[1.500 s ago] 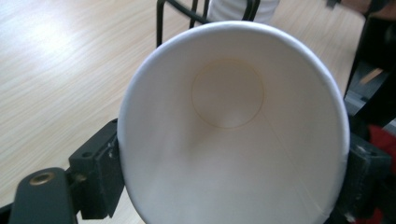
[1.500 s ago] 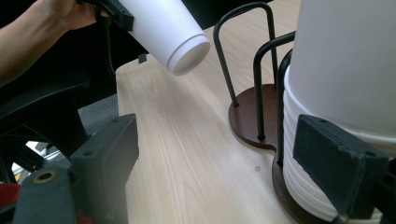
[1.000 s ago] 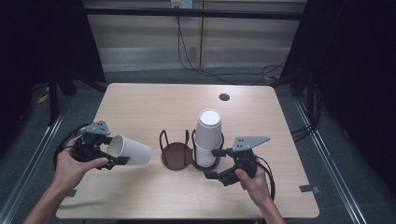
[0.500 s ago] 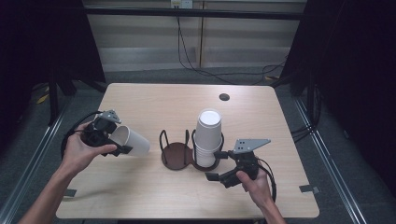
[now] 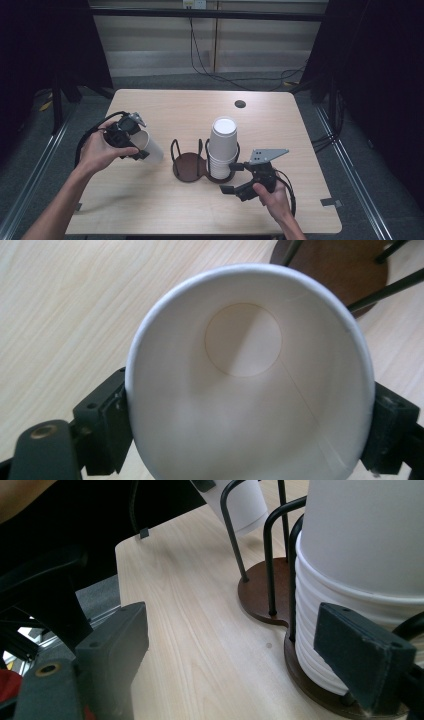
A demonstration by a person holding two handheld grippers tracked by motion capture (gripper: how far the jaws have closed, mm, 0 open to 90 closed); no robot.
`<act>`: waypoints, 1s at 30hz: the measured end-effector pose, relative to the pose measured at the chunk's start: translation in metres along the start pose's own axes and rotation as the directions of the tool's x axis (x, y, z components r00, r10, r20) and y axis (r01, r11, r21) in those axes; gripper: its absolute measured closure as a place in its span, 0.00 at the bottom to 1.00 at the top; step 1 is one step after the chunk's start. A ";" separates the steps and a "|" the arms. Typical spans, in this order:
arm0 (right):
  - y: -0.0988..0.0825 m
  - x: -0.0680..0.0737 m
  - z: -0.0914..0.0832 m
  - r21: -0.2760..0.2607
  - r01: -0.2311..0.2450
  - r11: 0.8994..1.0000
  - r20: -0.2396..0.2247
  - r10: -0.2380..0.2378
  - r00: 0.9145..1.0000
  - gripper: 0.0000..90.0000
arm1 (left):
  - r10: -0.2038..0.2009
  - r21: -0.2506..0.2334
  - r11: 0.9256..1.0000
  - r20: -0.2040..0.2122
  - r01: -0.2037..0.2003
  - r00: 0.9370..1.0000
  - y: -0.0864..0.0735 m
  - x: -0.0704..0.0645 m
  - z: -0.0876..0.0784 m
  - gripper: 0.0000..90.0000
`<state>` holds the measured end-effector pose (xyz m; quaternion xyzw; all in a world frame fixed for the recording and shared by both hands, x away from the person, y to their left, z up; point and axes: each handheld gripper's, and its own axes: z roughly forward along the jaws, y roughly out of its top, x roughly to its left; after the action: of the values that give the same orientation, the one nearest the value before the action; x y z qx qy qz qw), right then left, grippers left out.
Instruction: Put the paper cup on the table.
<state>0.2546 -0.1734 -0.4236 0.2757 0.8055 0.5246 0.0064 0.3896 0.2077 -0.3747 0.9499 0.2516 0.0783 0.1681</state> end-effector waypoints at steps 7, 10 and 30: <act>-0.001 0.000 0.000 0.005 0.001 1.000 0.003 -0.001 1.000 0.16 | 0.022 0.074 0.997 0.016 -0.024 1.000 0.021 -0.002 0.008 0.15; -0.001 0.000 0.000 0.006 -0.002 1.000 0.005 0.002 1.000 0.16 | 0.036 0.105 0.994 0.005 -0.036 0.999 0.026 -0.001 0.015 0.15; -0.003 -0.002 0.004 0.031 -0.011 0.999 0.003 0.011 1.000 0.16 | -0.001 0.124 0.992 0.010 0.000 1.000 0.037 -0.003 0.040 0.09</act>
<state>0.2564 -0.1722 -0.4287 0.2809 0.8120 0.5117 0.0003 0.4131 0.1650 -0.3989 0.9589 0.2553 0.0578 0.1099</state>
